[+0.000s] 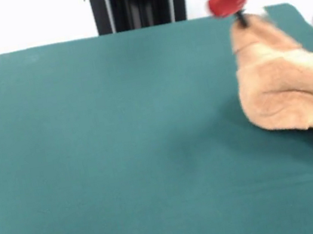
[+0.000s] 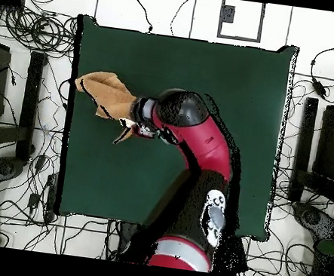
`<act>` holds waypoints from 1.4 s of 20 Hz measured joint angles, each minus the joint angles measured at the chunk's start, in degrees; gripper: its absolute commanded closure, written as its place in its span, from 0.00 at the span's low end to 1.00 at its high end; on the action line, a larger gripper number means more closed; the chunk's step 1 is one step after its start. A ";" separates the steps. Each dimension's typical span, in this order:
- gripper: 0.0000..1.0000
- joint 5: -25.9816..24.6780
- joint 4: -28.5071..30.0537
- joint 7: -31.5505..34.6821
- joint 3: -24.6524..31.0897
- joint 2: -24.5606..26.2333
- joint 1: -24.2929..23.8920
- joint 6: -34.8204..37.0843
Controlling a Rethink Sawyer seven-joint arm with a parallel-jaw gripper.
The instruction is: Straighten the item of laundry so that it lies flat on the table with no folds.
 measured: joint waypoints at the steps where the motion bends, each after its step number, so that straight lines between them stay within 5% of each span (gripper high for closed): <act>1: 1.00 -2.08 -0.34 0.00 -0.03 0.55 -0.96 0.23; 6: 1.00 -11.63 -2.58 0.00 -0.24 2.12 -5.27 3.05; 15: 1.00 -31.74 -11.93 -0.45 -0.28 -1.70 -15.16 19.54; 22: 1.00 -39.34 -16.81 -1.06 0.28 -5.85 -19.59 20.99; 23: 0.00 -41.34 -17.23 -1.07 1.26 -7.85 -20.82 19.50; 28: 0.00 -42.27 -17.18 -1.07 2.31 -9.70 -21.36 16.60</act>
